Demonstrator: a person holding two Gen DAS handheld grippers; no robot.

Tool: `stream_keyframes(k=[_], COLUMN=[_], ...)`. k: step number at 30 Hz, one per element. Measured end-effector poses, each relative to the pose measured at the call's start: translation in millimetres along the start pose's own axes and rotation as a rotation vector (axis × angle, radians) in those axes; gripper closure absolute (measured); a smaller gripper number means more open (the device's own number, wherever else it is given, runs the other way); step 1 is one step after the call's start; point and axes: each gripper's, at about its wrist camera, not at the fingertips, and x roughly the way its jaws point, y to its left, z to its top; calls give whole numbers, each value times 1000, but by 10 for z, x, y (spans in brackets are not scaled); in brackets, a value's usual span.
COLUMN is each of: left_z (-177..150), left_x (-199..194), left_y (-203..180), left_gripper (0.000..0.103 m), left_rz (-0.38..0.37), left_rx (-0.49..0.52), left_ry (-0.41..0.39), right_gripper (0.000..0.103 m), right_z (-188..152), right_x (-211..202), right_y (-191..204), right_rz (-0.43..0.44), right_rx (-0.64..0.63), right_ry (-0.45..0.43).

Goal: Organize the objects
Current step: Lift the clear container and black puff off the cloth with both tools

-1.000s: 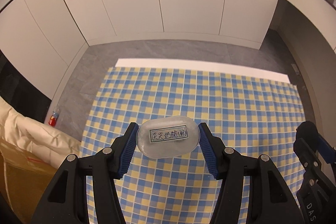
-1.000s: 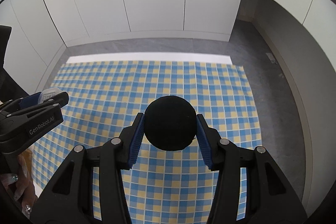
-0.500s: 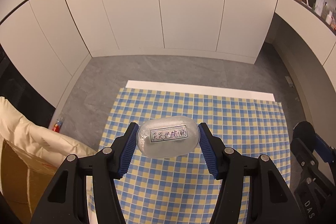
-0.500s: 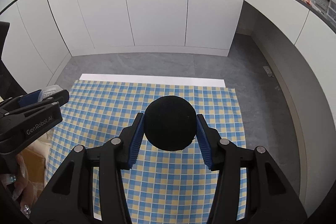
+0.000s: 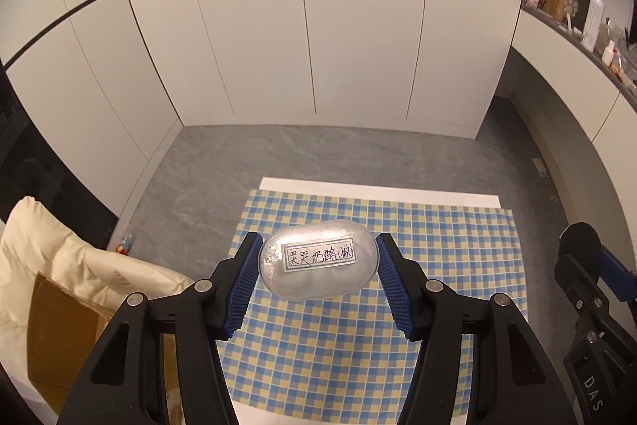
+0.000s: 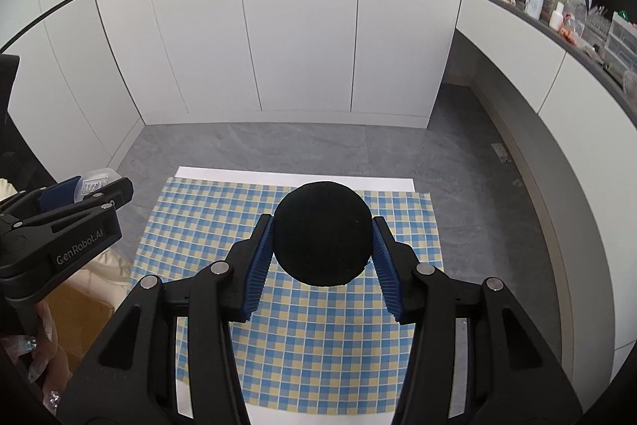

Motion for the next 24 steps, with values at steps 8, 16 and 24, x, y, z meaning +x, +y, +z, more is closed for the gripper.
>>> stream_keyframes(k=[8,16,24], left_z=[58,24,-185], left_x=[-493,-940,-1248], left_y=[141,204,271], left_gripper=[45,45,45], left_rz=[-12,-37,-65], left_rx=[-15,-13,3], left_ry=[-30,-57,-68], right_gripper=[53,53,52], right_z=[72,100,-19], right_x=[-494,-1053,-1385], right_y=[151,301,342], right_rz=[-14,-18,-7], right_rx=[-18,-48,-45], right_ry=[-29,-65,-91])
